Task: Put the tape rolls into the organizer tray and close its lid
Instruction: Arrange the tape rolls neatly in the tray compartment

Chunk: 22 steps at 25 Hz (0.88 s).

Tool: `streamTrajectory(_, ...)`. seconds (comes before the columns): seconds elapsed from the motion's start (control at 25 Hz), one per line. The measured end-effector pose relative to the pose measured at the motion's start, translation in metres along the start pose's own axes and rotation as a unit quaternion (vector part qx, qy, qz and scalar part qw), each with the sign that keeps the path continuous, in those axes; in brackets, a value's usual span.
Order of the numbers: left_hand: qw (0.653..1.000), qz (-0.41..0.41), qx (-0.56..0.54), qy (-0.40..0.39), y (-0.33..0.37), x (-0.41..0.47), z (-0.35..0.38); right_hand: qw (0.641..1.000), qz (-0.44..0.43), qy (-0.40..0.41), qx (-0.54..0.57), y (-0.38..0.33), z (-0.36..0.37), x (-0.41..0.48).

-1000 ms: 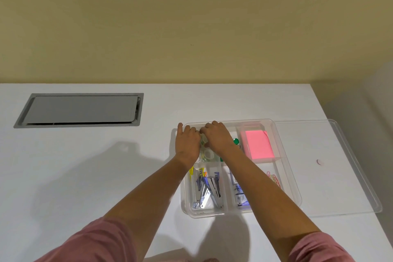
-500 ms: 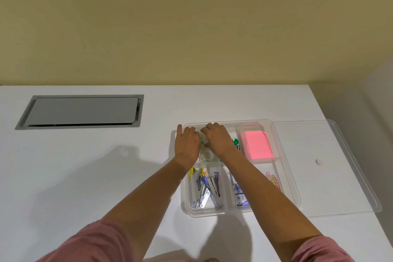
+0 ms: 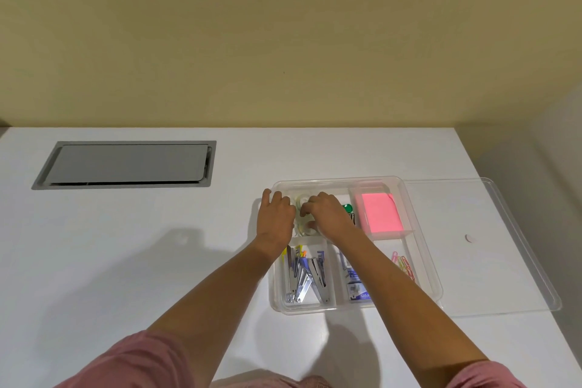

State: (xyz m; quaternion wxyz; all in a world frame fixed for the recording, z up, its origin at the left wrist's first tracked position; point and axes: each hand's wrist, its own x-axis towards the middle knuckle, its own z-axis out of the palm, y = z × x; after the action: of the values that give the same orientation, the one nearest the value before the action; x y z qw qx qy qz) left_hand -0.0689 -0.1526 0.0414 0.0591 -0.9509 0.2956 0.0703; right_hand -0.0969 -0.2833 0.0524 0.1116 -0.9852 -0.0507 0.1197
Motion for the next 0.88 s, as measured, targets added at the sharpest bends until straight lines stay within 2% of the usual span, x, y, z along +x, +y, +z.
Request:
streamTrajectory(0.52,1.000,-0.003,0.001,0.003,0.000,0.001,0.002,1.000,-0.003,0.000,-0.014,0.002,0.004,-0.001)
streamTrajectory(0.76,0.996,-0.004,-0.071,0.045,-0.002,-0.004,0.000,0.997,0.001,0.080,0.022,0.000,0.004,-0.006)
streamTrajectory(0.88,0.992,0.007,-0.104,0.069,-0.007,-0.011,-0.004,0.995,0.009,0.089,0.039,0.002,0.001,-0.008)
